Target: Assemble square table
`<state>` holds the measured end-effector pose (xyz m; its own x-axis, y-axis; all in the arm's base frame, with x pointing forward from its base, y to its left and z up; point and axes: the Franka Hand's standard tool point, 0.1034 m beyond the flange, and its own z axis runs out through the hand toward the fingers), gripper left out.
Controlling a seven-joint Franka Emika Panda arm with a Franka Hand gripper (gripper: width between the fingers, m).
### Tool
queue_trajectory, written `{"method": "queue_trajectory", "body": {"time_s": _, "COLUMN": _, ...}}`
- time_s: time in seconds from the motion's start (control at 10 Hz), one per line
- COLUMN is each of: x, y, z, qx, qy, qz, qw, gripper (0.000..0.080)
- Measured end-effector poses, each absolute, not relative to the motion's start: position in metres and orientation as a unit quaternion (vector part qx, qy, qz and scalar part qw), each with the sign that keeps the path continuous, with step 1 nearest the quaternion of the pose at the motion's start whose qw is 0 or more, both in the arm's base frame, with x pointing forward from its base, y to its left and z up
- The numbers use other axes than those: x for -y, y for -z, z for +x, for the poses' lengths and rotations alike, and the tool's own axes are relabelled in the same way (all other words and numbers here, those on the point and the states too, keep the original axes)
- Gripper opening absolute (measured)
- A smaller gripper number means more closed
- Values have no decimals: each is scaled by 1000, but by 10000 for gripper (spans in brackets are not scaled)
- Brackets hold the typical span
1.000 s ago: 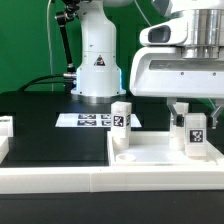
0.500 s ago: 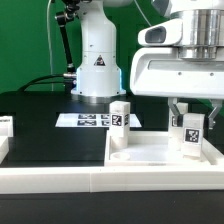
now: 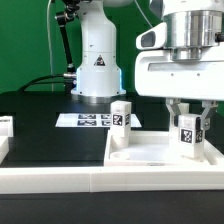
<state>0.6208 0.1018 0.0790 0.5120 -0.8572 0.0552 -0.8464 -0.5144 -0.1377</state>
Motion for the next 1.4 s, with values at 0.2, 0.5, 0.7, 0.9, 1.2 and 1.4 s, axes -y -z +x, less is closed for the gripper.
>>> {"method": "queue_trajectory", "body": {"time_s": 0.2, "x": -101, "y": -79, "z": 621, "qx": -559, "qy": 53, "qz": -826, "qw": 55, "gripper": 290}}
{"method": "queue_trajectory", "body": {"time_s": 0.5, "x": -96, "y": -78, "z": 620, "qx": -644, "qy": 29, "qz": -763, "qw": 59, "gripper": 290}}
{"method": "queue_trajectory", "body": {"time_s": 0.7, "x": -92, "y": -78, "z": 619, "qx": -689, "qy": 13, "qz": -722, "qw": 54, "gripper": 290}}
{"method": "queue_trajectory", "body": {"time_s": 0.9, "x": -91, "y": -77, "z": 618, "qx": -744, "qy": 7, "qz": -666, "qw": 53, "gripper": 290}}
{"method": "queue_trajectory", "body": {"time_s": 1.2, "x": -92, "y": -77, "z": 618, "qx": -758, "qy": 7, "qz": -650, "qw": 54, "gripper": 383}}
{"method": "queue_trajectory", "body": {"time_s": 1.4, "x": -92, "y": -77, "z": 618, "qx": -747, "qy": 8, "qz": -663, "qw": 53, "gripper": 556}}
